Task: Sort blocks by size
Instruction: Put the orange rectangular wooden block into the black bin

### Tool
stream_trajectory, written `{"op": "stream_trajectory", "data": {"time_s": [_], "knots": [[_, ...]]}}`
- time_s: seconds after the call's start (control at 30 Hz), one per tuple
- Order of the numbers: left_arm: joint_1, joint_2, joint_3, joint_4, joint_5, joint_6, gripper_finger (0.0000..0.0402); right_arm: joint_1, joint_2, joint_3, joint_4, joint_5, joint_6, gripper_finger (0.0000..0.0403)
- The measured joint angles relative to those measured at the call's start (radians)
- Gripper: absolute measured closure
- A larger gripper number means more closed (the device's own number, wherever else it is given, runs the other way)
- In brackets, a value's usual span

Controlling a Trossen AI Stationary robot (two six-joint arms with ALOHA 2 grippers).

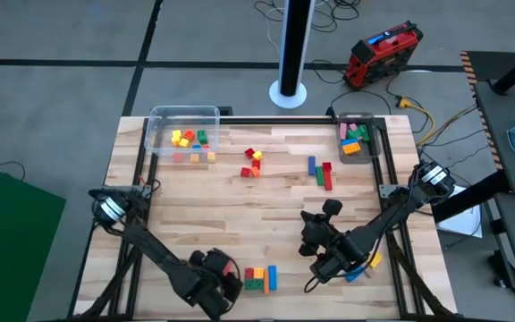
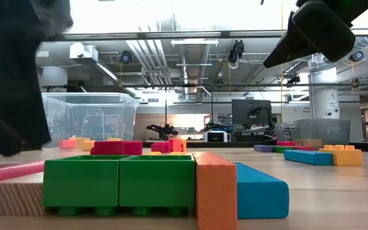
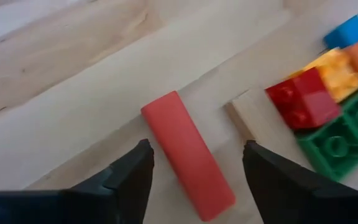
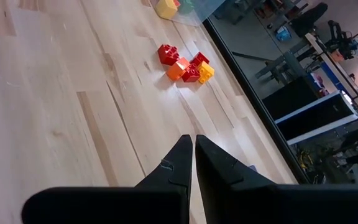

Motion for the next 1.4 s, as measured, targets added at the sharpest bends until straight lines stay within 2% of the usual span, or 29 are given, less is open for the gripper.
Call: {"op": "stream_trajectory", "data": {"time_s": [0.17,0.33,0.47,0.77,0.83,1.17,1.3,1.4], "knots": [[0.006,0.034,0.008,-0.003,0.023,0.027,0.0171,0.0,0.0,0.0,0.0,0.0,-0.001,0.039],[0.004,0.053,0.004,-0.004,0.039,0.055,0.0189,0.0,0.0,0.0,0.0,0.0,-0.001,0.039],[0.003,0.063,0.004,-0.003,0.035,0.085,0.0224,0.0,0.0,0.0,0.0,0.0,-0.002,0.039],[0.002,0.061,0.003,-0.018,0.02,0.117,0.0331,0.0,0.0,0.0,0.001,0.0,-0.004,0.039],[0.002,0.057,0.003,-0.029,0.01,0.135,0.0334,0.0,0.0,0.0,0.001,0.0,-0.011,0.039],[0.003,-0.049,0.047,-0.108,-0.172,0.392,0.0323,0.0,0.0,0.0,0.026,0.001,-0.07,0.039],[-0.002,-0.139,0.042,-0.107,-0.322,0.517,0.0321,0.0,0.0,0.0,0.057,0.001,-0.12,0.039],[-0.01,-0.203,0.02,-0.088,-0.393,0.616,0.032,0.0,0.0,0.0,0.103,0.006,-0.193,0.039]]}}
